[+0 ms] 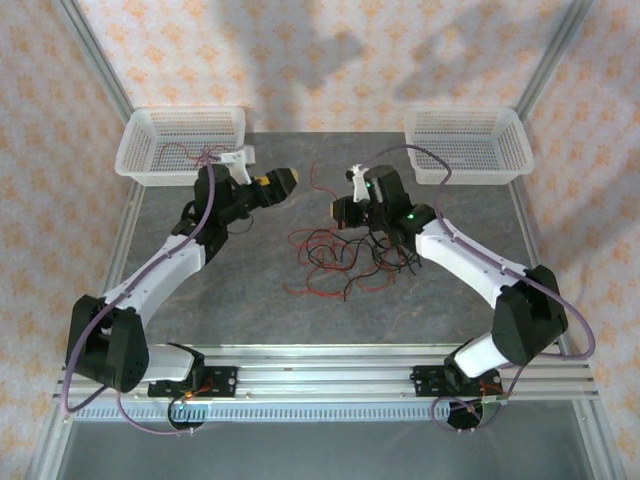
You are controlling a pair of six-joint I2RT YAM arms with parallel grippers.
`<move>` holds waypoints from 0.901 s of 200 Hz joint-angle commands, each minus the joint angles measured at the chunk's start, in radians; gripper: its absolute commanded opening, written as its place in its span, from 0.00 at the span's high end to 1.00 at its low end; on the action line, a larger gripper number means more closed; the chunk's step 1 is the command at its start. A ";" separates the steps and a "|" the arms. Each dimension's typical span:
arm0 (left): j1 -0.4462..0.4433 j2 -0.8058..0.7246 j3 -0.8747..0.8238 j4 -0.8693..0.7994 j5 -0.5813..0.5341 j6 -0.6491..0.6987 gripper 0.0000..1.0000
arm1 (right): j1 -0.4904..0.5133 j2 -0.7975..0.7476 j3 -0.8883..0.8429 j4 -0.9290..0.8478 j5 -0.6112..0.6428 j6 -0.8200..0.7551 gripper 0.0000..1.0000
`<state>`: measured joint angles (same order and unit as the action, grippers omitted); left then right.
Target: Untangle the cables
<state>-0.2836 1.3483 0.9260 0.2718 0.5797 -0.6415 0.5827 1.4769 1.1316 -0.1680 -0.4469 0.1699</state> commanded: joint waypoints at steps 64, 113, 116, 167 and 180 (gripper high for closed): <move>-0.075 0.172 0.058 0.163 0.001 -0.021 0.11 | 0.002 -0.053 -0.038 0.115 -0.090 -0.084 1.00; -0.078 0.226 0.108 0.201 -0.014 -0.033 0.23 | 0.002 -0.056 -0.061 0.142 -0.121 -0.067 1.00; -0.080 0.229 0.110 0.204 -0.014 -0.036 0.24 | 0.002 -0.056 -0.062 0.143 -0.121 -0.066 1.00; -0.090 0.261 0.151 0.238 0.002 -0.063 0.50 | 0.003 -0.060 -0.084 0.160 -0.121 -0.050 1.00; -0.093 0.267 0.159 0.235 0.005 -0.063 0.61 | 0.003 -0.063 -0.088 0.163 -0.121 -0.047 1.00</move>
<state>-0.3649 1.6005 1.0458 0.4492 0.5701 -0.7025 0.5827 1.4479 1.0573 -0.0540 -0.5518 0.1112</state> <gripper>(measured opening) 0.474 0.041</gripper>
